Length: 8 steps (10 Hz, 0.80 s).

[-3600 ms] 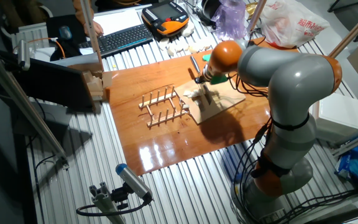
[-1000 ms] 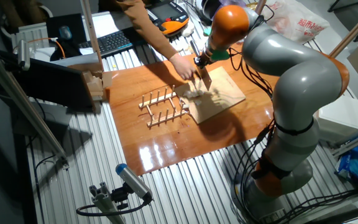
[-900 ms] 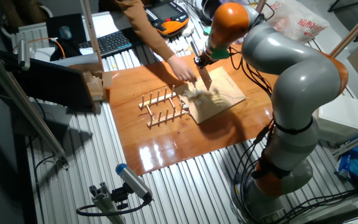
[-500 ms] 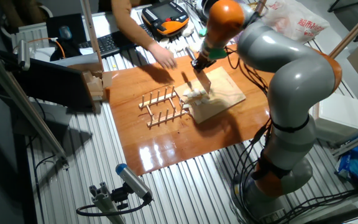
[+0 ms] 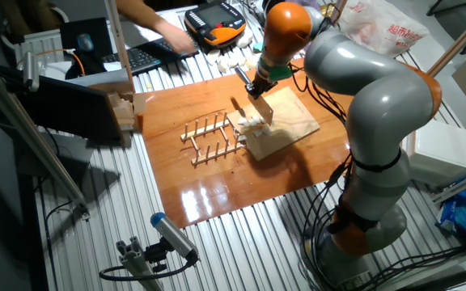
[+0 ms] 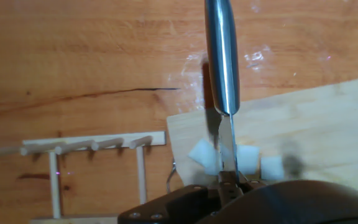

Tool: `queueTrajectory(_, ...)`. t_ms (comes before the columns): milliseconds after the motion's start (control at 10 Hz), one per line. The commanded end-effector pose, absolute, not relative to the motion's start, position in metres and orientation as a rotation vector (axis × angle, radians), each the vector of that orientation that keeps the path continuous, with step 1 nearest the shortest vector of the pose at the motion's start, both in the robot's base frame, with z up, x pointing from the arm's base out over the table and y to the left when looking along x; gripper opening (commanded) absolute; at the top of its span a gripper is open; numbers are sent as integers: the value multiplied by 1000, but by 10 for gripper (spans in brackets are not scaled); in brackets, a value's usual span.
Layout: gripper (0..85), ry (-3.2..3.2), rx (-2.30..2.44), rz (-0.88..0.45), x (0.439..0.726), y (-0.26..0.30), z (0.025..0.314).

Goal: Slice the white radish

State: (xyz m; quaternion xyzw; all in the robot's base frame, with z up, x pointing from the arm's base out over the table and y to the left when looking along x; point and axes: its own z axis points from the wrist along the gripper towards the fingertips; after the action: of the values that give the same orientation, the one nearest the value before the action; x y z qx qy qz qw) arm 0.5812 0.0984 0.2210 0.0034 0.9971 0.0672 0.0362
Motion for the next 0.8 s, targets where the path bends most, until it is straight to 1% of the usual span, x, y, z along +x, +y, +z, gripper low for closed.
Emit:
queueTrajectory(0, 0, 3056, 76, 224, 580, 98, 223)
queueTrajectory(300, 0, 3072, 225, 151, 579, 101, 218)
queueTrajectory(500, 0, 3093, 200, 166, 583, 98, 219)
queueTrajectory(600, 0, 3077, 206, 141, 578, 104, 217)
queueTrajectory(700, 0, 3074, 213, 146, 574, 109, 212)
